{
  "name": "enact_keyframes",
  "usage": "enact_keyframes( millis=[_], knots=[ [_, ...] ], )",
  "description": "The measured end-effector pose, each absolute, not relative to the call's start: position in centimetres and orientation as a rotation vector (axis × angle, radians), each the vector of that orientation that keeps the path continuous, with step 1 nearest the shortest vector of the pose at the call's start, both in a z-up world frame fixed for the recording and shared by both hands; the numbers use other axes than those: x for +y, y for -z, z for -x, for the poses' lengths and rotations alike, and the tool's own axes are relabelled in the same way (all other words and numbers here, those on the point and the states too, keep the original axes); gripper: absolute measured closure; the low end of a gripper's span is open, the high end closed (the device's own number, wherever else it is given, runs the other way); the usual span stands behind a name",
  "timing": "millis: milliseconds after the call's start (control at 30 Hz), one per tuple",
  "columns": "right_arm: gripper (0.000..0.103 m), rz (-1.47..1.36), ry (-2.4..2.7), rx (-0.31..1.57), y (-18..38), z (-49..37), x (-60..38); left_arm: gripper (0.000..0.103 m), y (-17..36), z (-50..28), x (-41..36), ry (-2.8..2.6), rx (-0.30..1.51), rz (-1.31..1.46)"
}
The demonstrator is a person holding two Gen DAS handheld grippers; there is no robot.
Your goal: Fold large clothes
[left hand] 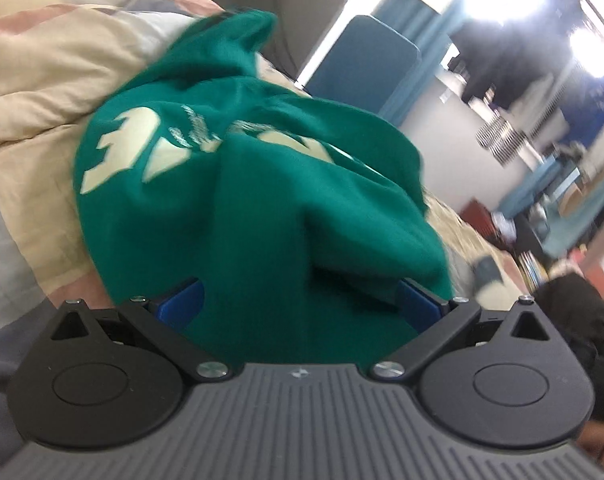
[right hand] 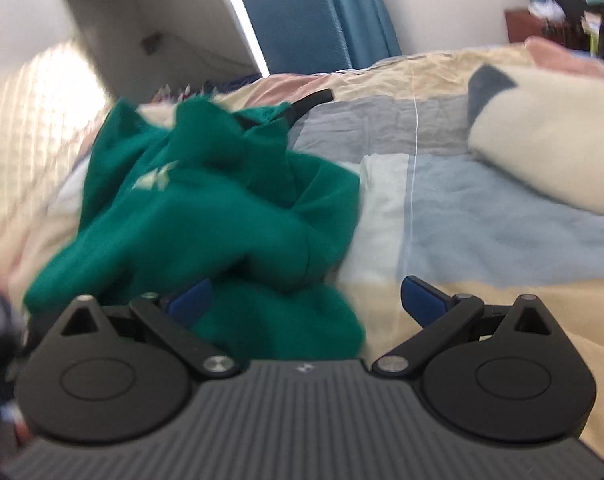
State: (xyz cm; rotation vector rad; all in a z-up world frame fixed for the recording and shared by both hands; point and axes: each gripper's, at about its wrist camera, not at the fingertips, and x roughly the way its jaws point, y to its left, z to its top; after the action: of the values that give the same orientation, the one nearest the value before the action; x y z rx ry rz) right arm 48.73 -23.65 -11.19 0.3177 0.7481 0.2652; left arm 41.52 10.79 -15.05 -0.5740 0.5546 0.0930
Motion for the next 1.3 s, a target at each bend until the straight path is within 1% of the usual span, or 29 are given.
enact_keyframes(
  millis=[67,133,167,233,300,367,400,433,467,500,533,567,600,633,733,833,967,1300],
  knots=[
    [0.000,-0.382,-0.259,0.727,12.0,-51.3,-24.2,0.003,16.0,-42.0,11.4,-0.096,0.530,0.564],
    [0.005,-0.457,-0.249,0.746,12.8,-53.6,-24.6,0.006,17.1,-42.3,11.7,-0.097,0.524,0.523],
    [0.006,-0.497,-0.251,0.750,13.4,-54.6,-24.9,0.012,17.6,-42.5,11.8,-0.109,0.536,0.505],
    [0.009,-0.520,-0.231,0.754,14.6,-56.1,-24.8,0.021,18.6,-42.9,12.4,-0.113,0.572,0.502],
    [0.028,-0.554,-0.202,0.786,16.2,-57.8,-24.8,0.027,19.2,-43.3,13.1,-0.094,0.575,0.523],
    [0.033,-0.582,-0.194,0.802,17.7,-59.3,-24.7,0.036,19.5,-43.7,13.2,-0.077,0.563,0.503],
    [0.040,-0.577,-0.192,0.808,18.3,-60.1,-24.4,0.039,19.6,-44.0,13.3,-0.070,0.560,0.487],
    [0.046,-0.563,-0.206,0.816,18.6,-60.6,-24.0,0.044,19.7,-43.8,13.2,-0.063,0.557,0.472],
    [0.064,-0.559,-0.228,0.824,18.6,-61.0,-23.7,0.053,19.7,-43.7,13.1,-0.058,0.551,0.457],
    [0.087,-0.569,-0.264,0.837,18.4,-61.3,-23.4,0.059,19.8,-43.8,13.1,-0.055,0.545,0.441],
    [0.092,-0.580,-0.293,0.833,18.0,-61.3,-23.1,0.070,19.7,-42.7,12.8,-0.050,0.542,0.435],
    [0.095,-0.575,-0.307,0.820,17.4,-61.1,-22.9,0.079,19.6,-42.6,12.8,-0.045,0.539,0.438],
    [0.096,-0.562,-0.319,0.803,16.6,-60.7,-22.7,0.083,19.5,-42.4,12.9,-0.046,0.535,0.444],
    [0.097,-0.555,-0.326,0.787,15.9,-60.2,-22.7,0.091,19.3,-42.0,12.9,-0.048,0.527,0.446],
    [0.098,-0.552,-0.339,0.732,13.4,-58.2,-23.2,0.094,18.8,-40.3,13.4,-0.041,0.482,0.456],
    [0.098,-0.520,-0.359,0.668,10.8,-55.2,-23.7,0.096,18.3,-39.0,14.2,-0.040,0.454,0.512],
    [0.098,-0.472,-0.391,0.582,7.3,-50.4,-24.2,0.096,16.8,-36.8,14.5,-0.045,0.411,0.517],
    [0.098,-0.443,-0.427,0.437,1.7,-36.7,-26.6,0.097,10.3,-27.5,16.1,-0.067,0.242,0.545]
  ],
)
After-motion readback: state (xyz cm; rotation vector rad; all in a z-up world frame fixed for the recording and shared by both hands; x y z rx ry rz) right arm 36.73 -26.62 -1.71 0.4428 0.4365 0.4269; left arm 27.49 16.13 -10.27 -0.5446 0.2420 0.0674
